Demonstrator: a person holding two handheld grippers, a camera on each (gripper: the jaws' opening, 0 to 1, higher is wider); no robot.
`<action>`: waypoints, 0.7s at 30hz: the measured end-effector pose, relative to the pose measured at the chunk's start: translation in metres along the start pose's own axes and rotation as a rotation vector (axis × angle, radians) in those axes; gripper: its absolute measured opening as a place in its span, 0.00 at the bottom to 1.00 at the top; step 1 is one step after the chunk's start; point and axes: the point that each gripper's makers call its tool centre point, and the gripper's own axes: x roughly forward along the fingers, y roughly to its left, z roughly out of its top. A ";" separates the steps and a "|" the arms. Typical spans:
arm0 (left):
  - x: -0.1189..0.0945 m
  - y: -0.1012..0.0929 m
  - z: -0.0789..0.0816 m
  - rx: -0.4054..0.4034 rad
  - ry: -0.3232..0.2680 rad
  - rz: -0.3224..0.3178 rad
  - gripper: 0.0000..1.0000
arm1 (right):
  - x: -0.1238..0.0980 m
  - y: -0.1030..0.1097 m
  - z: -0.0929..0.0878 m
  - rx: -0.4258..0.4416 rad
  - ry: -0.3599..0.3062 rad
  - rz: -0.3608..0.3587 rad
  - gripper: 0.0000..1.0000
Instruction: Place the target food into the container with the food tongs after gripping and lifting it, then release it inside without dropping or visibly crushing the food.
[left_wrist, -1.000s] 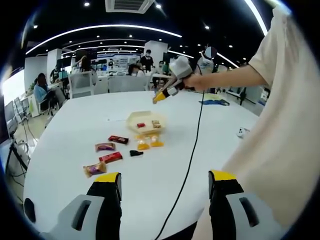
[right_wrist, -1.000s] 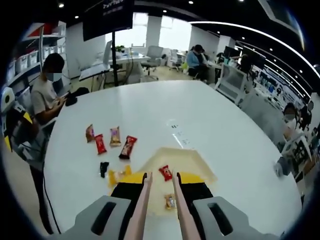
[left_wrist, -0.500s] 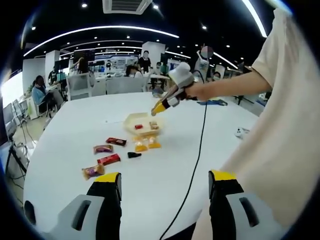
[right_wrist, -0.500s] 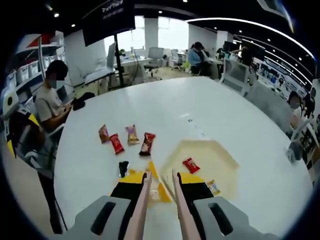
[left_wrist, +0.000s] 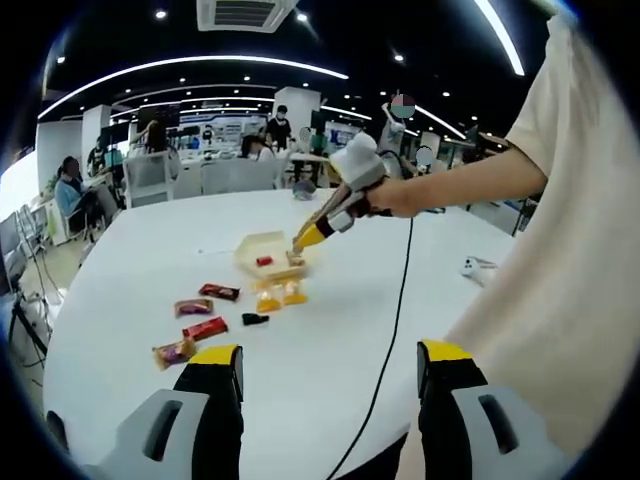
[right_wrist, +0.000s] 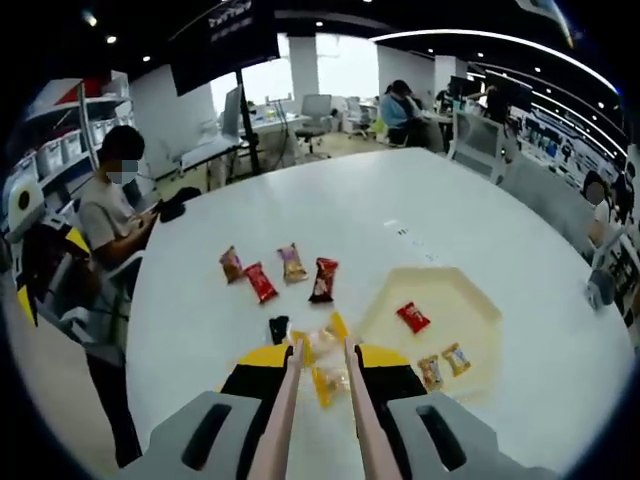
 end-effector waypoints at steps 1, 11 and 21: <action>0.000 -0.001 0.000 0.001 0.001 -0.002 0.70 | -0.001 -0.001 0.000 0.002 -0.002 -0.001 0.24; -0.001 -0.007 0.004 0.021 0.008 -0.009 0.70 | -0.017 -0.013 0.008 0.005 -0.044 -0.026 0.24; -0.001 -0.024 0.003 0.031 0.019 -0.006 0.70 | -0.032 -0.011 -0.004 -0.005 -0.054 -0.025 0.24</action>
